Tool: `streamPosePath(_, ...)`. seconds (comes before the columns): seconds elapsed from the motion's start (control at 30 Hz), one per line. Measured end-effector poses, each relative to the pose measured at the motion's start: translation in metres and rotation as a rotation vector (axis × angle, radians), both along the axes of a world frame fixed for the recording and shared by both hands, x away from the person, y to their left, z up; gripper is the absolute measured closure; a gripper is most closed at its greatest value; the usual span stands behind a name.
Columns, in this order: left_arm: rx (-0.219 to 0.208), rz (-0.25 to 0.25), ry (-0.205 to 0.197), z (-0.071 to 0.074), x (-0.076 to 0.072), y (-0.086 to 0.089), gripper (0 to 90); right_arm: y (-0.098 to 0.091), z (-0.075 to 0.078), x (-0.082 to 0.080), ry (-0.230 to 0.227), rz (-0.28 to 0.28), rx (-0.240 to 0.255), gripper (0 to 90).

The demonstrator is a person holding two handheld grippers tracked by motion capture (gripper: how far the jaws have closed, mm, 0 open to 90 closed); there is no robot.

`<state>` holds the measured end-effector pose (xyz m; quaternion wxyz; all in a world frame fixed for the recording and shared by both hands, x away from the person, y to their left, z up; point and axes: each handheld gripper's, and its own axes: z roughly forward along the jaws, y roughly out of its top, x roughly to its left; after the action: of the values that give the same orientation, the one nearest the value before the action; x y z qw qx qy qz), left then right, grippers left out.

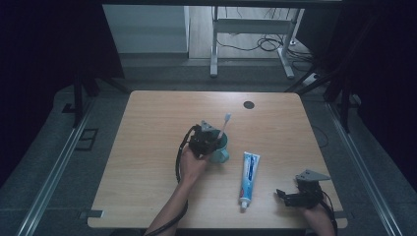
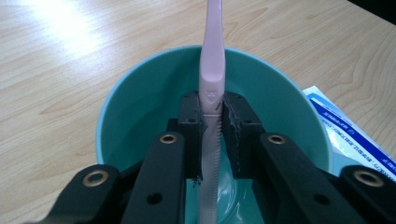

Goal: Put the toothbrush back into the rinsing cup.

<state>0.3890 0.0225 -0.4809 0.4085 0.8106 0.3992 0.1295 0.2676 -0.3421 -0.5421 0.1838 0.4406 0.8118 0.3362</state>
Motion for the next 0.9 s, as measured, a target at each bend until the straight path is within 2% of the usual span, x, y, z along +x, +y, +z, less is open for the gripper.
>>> streamPosePath(0.33, -0.004, -0.007, 0.019, 0.000, 0.001, 0.000, 76.2, 0.000, 0.000, 0.000, 0.000, 0.000, 0.000, 1.9)
streamPosePath(0.67, 0.020, -0.005, 0.003, 0.006, -0.002, -0.003, 65.3, 0.000, 0.000, 0.000, 0.000, 0.000, 0.001, 1.9)
streamPosePath(0.7, 0.019, -0.004, -0.004, 0.007, -0.002, -0.002, 62.1, 0.000, 0.000, 0.000, 0.000, 0.000, 0.001, 1.9)
streamPosePath(0.9, 0.009, 0.008, -0.020, 0.014, -0.005, -0.001, 55.5, 0.000, 0.000, 0.000, 0.000, 0.000, 0.000, 1.9)
